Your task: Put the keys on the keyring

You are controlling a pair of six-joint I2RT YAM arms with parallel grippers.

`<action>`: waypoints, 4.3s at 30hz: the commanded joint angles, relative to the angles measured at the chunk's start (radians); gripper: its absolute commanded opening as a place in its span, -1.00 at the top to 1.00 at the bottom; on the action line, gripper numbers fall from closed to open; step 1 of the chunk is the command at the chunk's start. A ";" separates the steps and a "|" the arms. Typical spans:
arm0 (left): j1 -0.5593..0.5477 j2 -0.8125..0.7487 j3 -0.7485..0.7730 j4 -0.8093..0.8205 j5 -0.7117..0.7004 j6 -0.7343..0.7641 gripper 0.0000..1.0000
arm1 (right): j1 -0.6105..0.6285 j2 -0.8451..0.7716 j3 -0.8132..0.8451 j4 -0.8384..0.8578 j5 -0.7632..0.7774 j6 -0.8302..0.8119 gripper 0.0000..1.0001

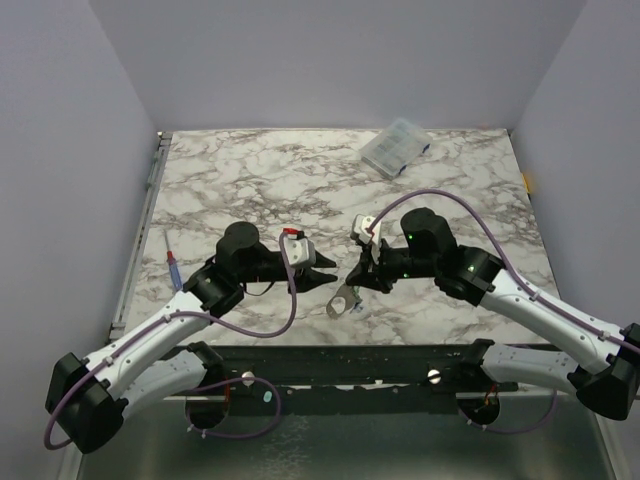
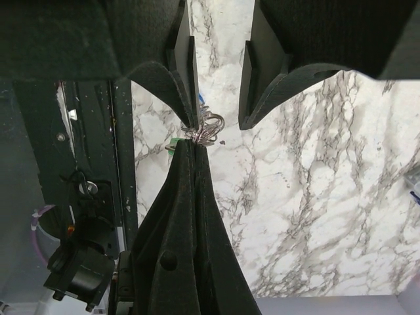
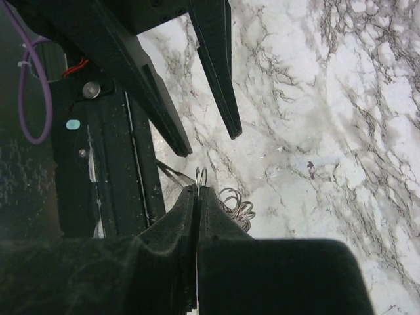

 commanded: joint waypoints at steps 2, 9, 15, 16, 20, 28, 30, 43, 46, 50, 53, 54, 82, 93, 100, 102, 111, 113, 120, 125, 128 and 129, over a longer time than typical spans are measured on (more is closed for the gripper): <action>-0.018 0.034 0.034 -0.013 0.031 0.001 0.30 | -0.005 -0.003 0.035 -0.014 -0.056 -0.016 0.99; -0.040 0.058 0.039 -0.015 0.034 -0.002 0.30 | -0.005 0.003 0.037 -0.012 -0.067 -0.018 0.99; -0.048 0.070 0.038 -0.020 0.033 0.001 0.35 | -0.005 0.011 0.043 -0.015 -0.082 -0.021 0.99; -0.048 0.073 0.039 -0.021 0.033 0.002 0.35 | -0.005 0.011 0.044 -0.014 -0.082 -0.021 0.99; -0.054 0.082 0.038 -0.023 0.034 0.004 0.35 | -0.005 0.009 0.045 -0.013 -0.089 -0.021 0.99; -0.060 0.095 0.045 -0.023 0.034 0.009 0.61 | -0.005 -0.003 0.038 -0.002 -0.112 -0.020 0.99; -0.061 0.097 0.045 -0.025 0.035 0.010 0.71 | -0.005 -0.004 0.038 0.000 -0.125 -0.020 0.99; -0.061 0.065 0.069 -0.023 0.019 0.008 1.00 | -0.005 -0.089 -0.009 0.087 -0.136 0.014 0.94; -0.058 0.039 0.064 -0.024 -0.013 0.011 1.00 | -0.005 -0.105 -0.020 0.106 -0.108 0.027 0.49; -0.052 0.010 0.057 -0.024 -0.051 0.011 1.00 | -0.005 -0.125 -0.034 0.134 -0.077 0.039 0.09; -0.048 -0.004 0.052 -0.024 -0.067 0.014 1.00 | -0.005 -0.149 -0.046 0.155 -0.030 0.045 0.02; -0.046 -0.009 0.050 -0.024 -0.067 0.016 1.00 | -0.005 -0.161 -0.051 0.166 -0.007 0.050 0.01; -0.039 -0.102 -0.053 0.115 -0.438 -0.096 1.00 | -0.004 0.005 -0.003 0.320 0.156 0.379 0.19; -0.039 -0.097 -0.054 0.106 -0.471 -0.085 1.00 | -0.004 0.087 0.054 0.301 0.202 0.397 0.40; -0.039 -0.095 -0.053 0.103 -0.471 -0.082 1.00 | -0.005 0.111 0.064 0.284 0.176 0.392 0.42; -0.039 -0.096 -0.053 0.103 -0.471 -0.082 1.00 | -0.005 0.115 0.064 0.279 0.180 0.388 0.58; -0.039 -0.114 -0.056 0.104 -0.446 -0.079 1.00 | -0.006 0.075 0.022 0.302 0.142 0.338 0.91; -0.040 -0.121 -0.058 0.107 -0.424 -0.079 1.00 | -0.006 0.052 0.002 0.312 0.141 0.321 0.97; -0.038 -0.161 -0.084 0.151 -0.318 -0.079 1.00 | -0.005 -0.011 -0.049 0.329 0.108 0.277 0.98; -0.039 -0.183 -0.096 0.180 -0.277 -0.086 1.00 | -0.005 -0.047 -0.077 0.353 0.013 0.265 0.98; -0.039 -0.190 -0.099 0.188 -0.255 -0.088 1.00 | -0.005 -0.072 -0.104 0.383 -0.036 0.256 0.98; -0.039 -0.193 -0.099 0.190 -0.247 -0.089 1.00 | -0.005 -0.080 -0.115 0.392 -0.047 0.253 0.98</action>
